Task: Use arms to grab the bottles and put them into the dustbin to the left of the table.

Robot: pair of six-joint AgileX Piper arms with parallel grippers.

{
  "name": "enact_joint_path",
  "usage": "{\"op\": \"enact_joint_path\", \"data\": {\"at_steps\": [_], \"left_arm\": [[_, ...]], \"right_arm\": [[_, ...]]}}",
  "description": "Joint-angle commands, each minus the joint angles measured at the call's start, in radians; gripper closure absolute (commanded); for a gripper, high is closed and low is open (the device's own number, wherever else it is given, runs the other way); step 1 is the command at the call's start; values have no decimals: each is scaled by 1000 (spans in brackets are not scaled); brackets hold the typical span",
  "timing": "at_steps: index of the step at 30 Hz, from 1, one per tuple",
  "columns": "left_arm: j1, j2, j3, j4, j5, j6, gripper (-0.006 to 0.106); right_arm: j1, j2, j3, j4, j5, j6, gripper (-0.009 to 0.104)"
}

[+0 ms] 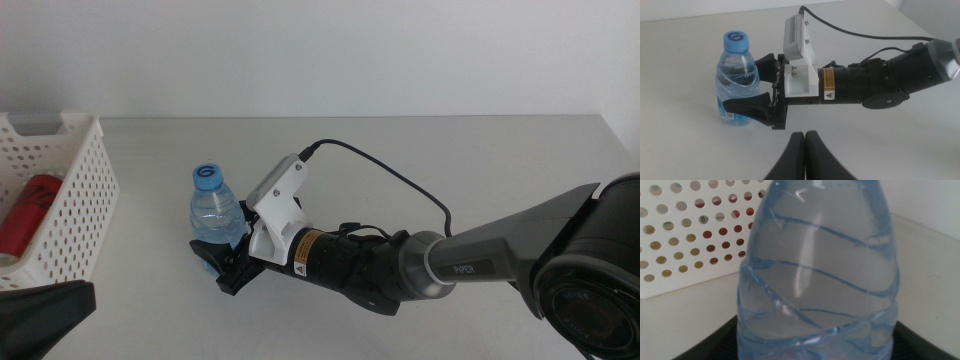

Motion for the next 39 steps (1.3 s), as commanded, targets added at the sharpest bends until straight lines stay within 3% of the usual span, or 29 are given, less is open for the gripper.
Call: {"op": "enact_joint_path", "data": {"at_steps": [1,5,12,18,23,31,33,37,39], "left_arm": [[-8,9,-27,-7,-71,-12,102],[-8,9,-27,-7,-71,-12,102],[-8,9,-27,-7,-71,-12,102],[-8,9,-27,-7,-71,-12,102],[-8,9,-27,-7,-71,-12,102],[-8,9,-27,-7,-71,-12,102],[-8,9,-27,-7,-71,-12,102],[-8,9,-27,-7,-71,-12,102],[-8,9,-27,-7,-71,-12,102]], "right_arm": [[-2,-82,-25,13,-40,6,23],[-2,-127,32,16,-9,22,12],[-3,-357,304,14,2,57,20],[-4,-707,618,40,29,61,26],[-4,-972,715,71,313,64,26],[-5,-1225,740,97,629,63,26],[-5,-1262,748,139,648,48,26],[-8,-1370,781,333,653,-109,26],[-18,-1427,819,384,655,-209,27]]}}
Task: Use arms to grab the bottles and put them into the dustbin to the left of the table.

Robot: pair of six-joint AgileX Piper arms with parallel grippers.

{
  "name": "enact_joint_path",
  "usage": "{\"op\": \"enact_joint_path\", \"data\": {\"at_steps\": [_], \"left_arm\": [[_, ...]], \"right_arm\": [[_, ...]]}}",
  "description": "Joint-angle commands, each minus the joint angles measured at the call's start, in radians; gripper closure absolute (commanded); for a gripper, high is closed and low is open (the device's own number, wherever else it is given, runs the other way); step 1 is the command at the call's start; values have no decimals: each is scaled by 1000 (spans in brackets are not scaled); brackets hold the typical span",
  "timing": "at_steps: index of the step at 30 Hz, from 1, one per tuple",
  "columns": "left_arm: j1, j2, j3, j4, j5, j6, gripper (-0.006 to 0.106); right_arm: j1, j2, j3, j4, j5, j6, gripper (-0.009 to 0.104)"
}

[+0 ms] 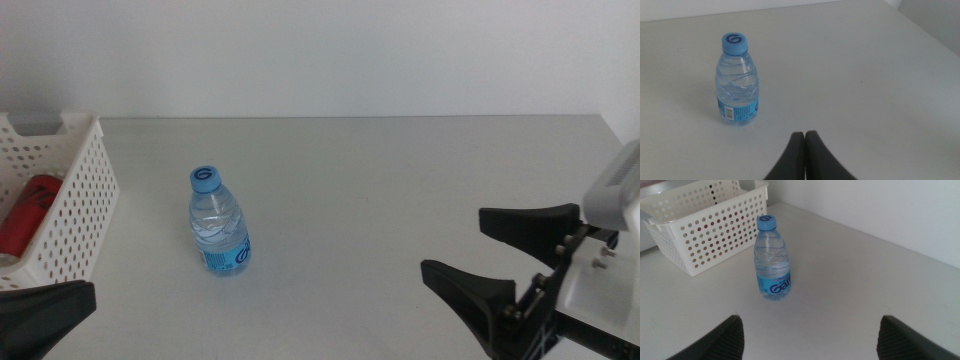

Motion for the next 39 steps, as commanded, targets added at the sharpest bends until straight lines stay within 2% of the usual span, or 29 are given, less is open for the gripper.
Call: {"op": "enact_joint_path", "data": {"at_steps": [1,5,10,14,21,32,39], "left_arm": [[-7,9,-27,-7,-71,-12,102],[-7,9,-27,-7,-71,-12,102],[-7,9,-27,-7,-71,-12,102],[-7,9,-27,-7,-71,-12,102],[-7,9,-27,-7,-71,-12,102],[-7,9,-27,-7,-71,-12,102],[-7,9,-27,-7,-71,-12,102]], "right_arm": [[-18,-88,19,65,-59,-136,27],[-82,-229,98,121,-51,-126,29],[-217,-347,143,115,54,-100,31],[-279,-374,145,99,66,-100,31],[-254,-372,145,92,45,-95,31],[-141,-372,145,92,45,-96,31],[-123,-372,145,92,72,-96,31]]}}
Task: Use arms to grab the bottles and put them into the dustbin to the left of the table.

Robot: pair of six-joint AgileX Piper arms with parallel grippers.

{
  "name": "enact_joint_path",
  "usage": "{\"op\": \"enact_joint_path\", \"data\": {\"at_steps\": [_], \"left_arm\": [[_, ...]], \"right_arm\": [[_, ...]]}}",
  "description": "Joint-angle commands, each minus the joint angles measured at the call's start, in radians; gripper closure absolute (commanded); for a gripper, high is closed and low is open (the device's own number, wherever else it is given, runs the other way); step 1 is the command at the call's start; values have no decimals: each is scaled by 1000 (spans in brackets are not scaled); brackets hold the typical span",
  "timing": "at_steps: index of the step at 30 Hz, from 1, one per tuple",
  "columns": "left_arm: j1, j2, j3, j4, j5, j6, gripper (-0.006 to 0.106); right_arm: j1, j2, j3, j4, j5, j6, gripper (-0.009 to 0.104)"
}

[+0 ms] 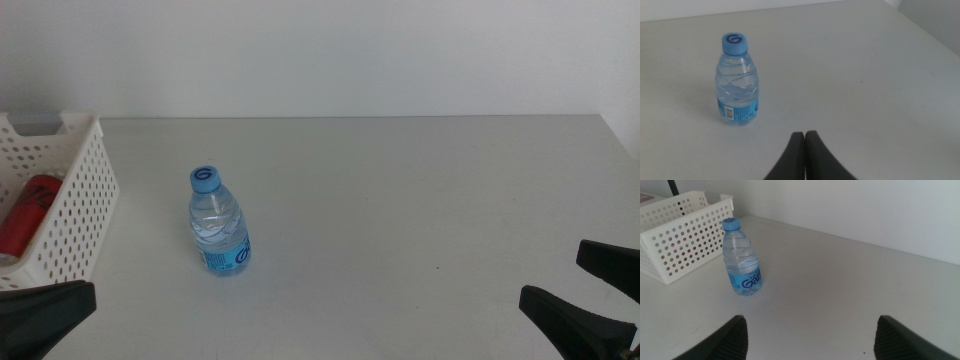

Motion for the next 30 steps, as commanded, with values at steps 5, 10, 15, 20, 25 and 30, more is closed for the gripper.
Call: {"op": "enact_joint_path", "data": {"at_steps": [5,10,15,20,25,30], "left_arm": [[-7,9,-27,-7,-71,-12,102],[-7,9,-27,-7,-71,-12,102],[-6,9,-27,84,-87,-12,102],[-6,9,-27,154,-87,-12,102],[-6,9,-27,177,-87,-12,102],[-11,31,-27,198,-101,-17,102]], "right_arm": [[4,0,-24,-33,-66,-4,31],[4,0,-24,-33,-63,-4,31],[4,0,-24,-33,-62,-4,31],[4,0,-24,-33,-62,-4,31],[4,0,-24,-33,-62,-4,31],[4,0,-24,-33,-62,-4,31]]}}
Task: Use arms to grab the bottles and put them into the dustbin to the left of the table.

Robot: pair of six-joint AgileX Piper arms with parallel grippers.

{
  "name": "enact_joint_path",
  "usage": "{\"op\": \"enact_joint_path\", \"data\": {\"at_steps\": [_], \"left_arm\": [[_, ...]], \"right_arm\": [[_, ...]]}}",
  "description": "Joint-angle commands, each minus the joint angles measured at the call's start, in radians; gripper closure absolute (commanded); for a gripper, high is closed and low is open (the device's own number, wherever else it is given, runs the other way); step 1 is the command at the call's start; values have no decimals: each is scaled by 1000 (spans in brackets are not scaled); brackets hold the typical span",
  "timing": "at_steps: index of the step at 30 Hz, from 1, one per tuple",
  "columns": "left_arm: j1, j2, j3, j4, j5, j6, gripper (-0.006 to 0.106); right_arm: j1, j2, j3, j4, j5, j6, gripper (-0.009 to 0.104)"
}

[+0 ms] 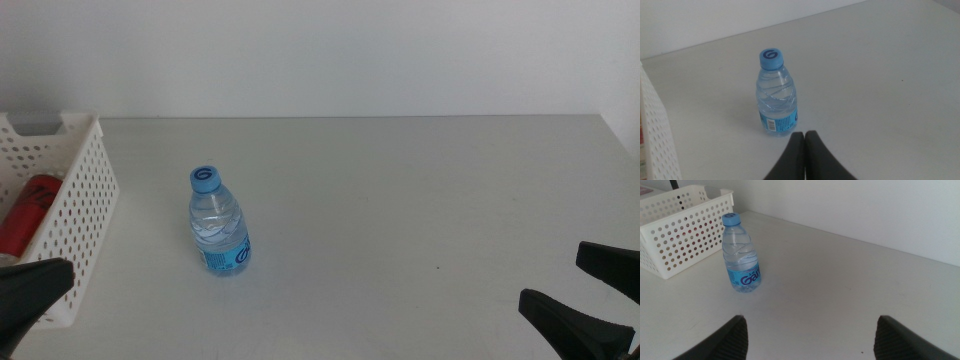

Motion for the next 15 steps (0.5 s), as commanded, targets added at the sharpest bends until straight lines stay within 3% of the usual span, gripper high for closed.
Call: {"op": "enact_joint_path", "data": {"at_steps": [1,15], "left_arm": [[-15,42,-27,20,-110,-21,102],[-43,448,-27,36,-596,-22,102]], "right_arm": [[0,0,-24,-11,-73,-4,31],[0,0,-24,-11,-72,-4,31]]}}
